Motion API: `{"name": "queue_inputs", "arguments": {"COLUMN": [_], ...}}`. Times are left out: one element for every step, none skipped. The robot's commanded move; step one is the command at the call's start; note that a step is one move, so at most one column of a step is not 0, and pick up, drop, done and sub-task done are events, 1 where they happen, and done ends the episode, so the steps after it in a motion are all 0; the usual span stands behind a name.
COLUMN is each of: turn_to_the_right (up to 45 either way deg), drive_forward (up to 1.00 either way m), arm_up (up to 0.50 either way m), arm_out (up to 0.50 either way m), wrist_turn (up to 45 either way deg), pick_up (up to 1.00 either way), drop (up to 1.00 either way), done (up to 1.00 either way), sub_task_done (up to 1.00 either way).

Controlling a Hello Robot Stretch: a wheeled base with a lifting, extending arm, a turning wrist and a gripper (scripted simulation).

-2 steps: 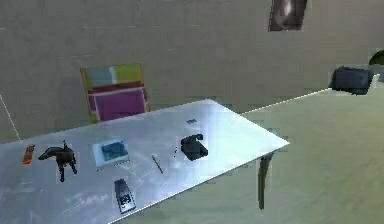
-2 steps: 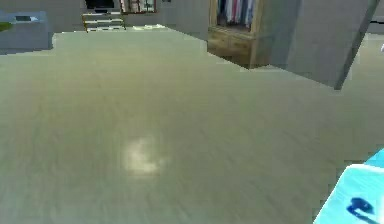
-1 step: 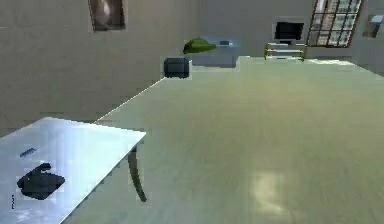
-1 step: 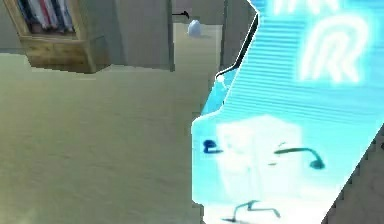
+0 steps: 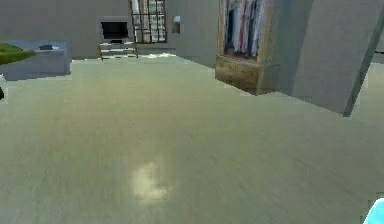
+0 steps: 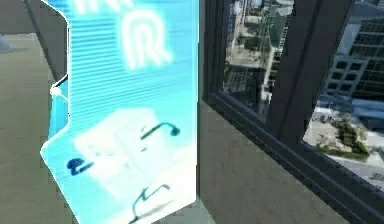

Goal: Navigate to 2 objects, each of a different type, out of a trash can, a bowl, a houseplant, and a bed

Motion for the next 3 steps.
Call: {"name": "queue_inputs", "arguments": {"turn_to_the_right": [12.0, 0.0, 42.0], "drive_forward": [0.0, 0.7, 0.0], "arm_up": [0.0, 0.0, 0.0], "arm_out": [0.0, 0.0, 0.0], "wrist_turn": [0.0, 0.0, 0.0], "pick_up": [0.0, 0.0, 0.0], "drop": [0.0, 0.0, 0.0], "done": [0.0, 0.0, 0.0], "sub_task_done": [0.0, 0.0, 0.0]}}
